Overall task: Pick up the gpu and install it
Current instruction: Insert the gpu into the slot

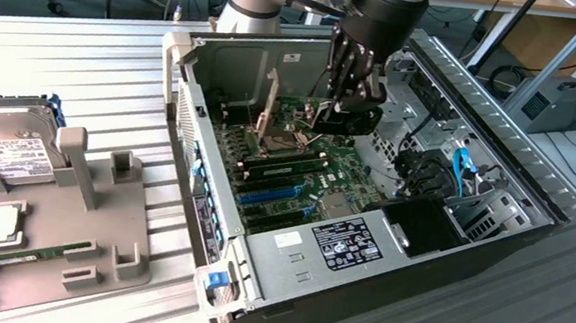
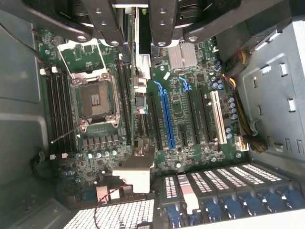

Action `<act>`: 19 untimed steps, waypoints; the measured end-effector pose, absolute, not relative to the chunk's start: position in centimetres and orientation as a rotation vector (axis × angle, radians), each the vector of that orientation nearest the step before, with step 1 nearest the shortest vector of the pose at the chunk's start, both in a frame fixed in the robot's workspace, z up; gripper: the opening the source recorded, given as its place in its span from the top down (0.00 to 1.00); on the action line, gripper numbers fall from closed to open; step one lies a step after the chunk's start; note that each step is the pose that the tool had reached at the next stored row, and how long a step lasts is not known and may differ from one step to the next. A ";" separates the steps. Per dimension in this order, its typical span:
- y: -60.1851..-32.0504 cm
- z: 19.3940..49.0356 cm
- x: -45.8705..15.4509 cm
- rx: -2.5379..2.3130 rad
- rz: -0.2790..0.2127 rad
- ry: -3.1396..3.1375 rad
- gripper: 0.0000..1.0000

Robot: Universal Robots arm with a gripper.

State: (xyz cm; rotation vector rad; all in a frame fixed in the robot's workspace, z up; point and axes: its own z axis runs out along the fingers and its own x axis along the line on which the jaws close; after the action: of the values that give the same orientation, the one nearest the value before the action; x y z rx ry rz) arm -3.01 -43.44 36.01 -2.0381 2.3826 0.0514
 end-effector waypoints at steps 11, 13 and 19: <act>-43.4 36.0 -3.0 -2.103 0.052 2.326 0.74; -43.4 36.0 -3.0 -2.112 0.052 2.319 0.74; -43.4 36.0 -3.0 -2.141 0.052 2.293 0.74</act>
State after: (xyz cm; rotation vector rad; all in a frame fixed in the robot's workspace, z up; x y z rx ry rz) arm -3.01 -43.44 36.00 -2.1410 2.2925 0.0517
